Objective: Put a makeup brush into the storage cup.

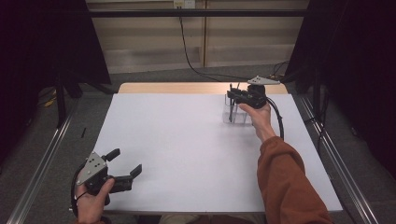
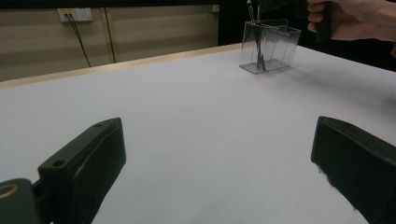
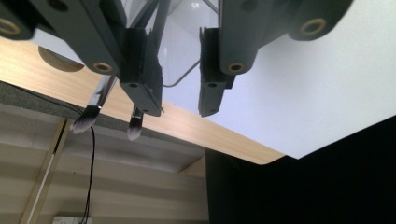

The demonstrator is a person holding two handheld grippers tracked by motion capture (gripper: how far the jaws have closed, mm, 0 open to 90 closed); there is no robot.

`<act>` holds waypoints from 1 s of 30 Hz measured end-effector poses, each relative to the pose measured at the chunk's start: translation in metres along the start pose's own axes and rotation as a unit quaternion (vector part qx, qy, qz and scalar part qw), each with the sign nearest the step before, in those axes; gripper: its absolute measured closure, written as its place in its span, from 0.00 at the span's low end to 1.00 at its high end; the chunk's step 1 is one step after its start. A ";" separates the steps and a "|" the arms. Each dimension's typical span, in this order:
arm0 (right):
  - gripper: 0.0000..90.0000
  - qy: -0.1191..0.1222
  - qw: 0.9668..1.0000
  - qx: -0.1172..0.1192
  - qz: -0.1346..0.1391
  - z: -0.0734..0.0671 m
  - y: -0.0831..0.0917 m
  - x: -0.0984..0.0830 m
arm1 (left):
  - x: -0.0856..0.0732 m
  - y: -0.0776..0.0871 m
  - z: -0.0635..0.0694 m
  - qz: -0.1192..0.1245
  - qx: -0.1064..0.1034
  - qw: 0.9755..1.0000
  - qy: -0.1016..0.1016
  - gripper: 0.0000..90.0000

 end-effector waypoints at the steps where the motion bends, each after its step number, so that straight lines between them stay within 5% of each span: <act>1: 0.72 0.000 1.000 -0.001 0.001 0.000 0.001 0.000 | 0.000 0.000 0.000 0.000 0.001 1.000 -0.002 0.04; 22: 0.15 -0.001 1.000 0.012 0.021 -0.015 0.023 -0.007 | 0.003 -0.001 0.001 0.006 0.001 1.000 0.016 0.04; 30: 0.04 -0.006 1.000 0.013 0.025 -0.021 0.031 -0.009 | 0.002 0.003 -0.002 0.010 0.006 1.000 0.016 0.04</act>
Point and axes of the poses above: each handheld gripper's, and its own axes: y roughly backward along the jaws, x roughly out of its top, z roughly to its right, the point moved 10 cm from there along -y, roughly forward along the jaws, and after that the axes turned 15 degrees about x, right-handed, at the moved point
